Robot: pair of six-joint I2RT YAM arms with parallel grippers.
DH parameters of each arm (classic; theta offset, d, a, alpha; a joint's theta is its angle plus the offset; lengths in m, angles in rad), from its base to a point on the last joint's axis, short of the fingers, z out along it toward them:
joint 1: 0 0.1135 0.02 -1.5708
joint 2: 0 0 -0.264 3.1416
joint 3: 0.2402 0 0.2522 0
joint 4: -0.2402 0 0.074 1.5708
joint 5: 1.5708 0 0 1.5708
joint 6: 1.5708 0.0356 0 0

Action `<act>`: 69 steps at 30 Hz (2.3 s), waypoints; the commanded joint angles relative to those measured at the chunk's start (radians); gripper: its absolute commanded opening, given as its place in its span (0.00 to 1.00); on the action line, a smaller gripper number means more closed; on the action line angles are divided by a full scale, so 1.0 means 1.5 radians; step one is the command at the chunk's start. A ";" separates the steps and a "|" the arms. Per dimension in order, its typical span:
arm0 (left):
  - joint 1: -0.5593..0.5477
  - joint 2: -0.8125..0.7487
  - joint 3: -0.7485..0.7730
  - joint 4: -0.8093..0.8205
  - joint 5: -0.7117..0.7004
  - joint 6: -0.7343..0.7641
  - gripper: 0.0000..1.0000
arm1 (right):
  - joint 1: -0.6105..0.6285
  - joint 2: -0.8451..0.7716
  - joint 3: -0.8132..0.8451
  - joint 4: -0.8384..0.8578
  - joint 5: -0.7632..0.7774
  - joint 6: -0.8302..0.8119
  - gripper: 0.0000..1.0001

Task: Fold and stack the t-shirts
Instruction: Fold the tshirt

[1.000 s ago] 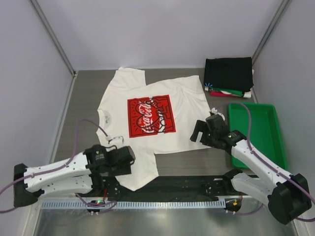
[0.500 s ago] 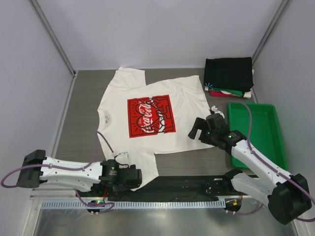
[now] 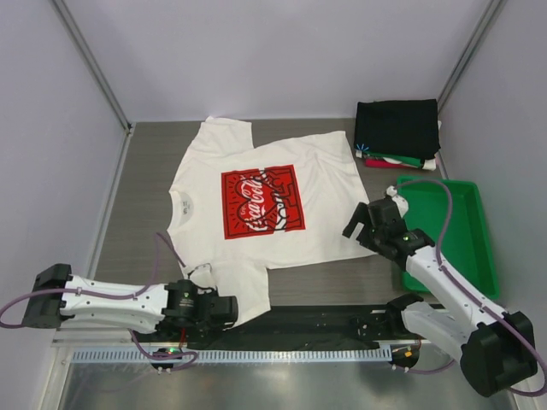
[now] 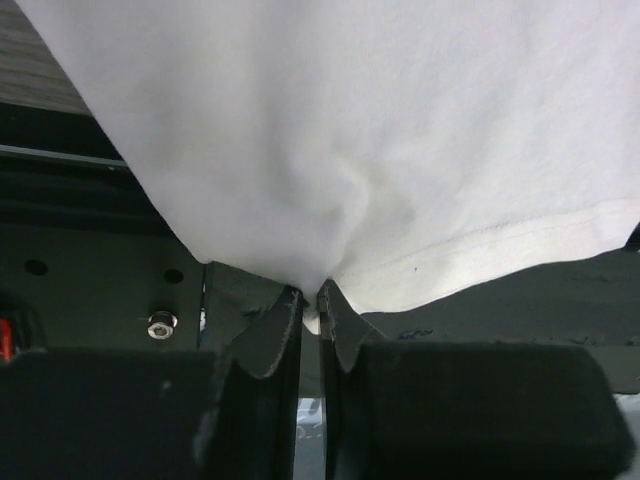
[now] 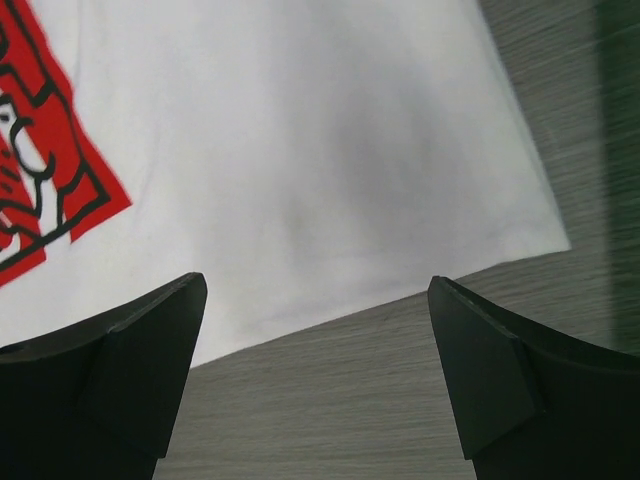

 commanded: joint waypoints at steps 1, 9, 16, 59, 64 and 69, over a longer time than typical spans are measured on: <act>0.002 -0.021 0.035 -0.065 -0.096 -0.031 0.08 | -0.079 -0.010 -0.030 -0.017 0.038 0.025 0.98; 0.011 -0.149 0.036 -0.167 -0.141 -0.043 0.05 | -0.141 0.047 -0.037 -0.017 0.056 0.031 0.87; 0.011 -0.203 0.014 -0.188 -0.138 -0.047 0.03 | -0.155 0.099 -0.044 -0.003 0.079 0.051 0.74; 0.586 0.106 0.443 -0.046 -0.069 0.724 0.00 | -0.158 0.166 0.266 -0.037 -0.055 -0.099 0.01; 0.711 0.189 0.505 -0.003 -0.008 0.796 0.00 | -0.159 0.249 0.350 -0.028 -0.054 -0.117 0.01; 0.790 0.259 0.564 0.023 0.016 0.845 0.00 | -0.160 0.341 0.421 -0.019 -0.051 -0.125 0.01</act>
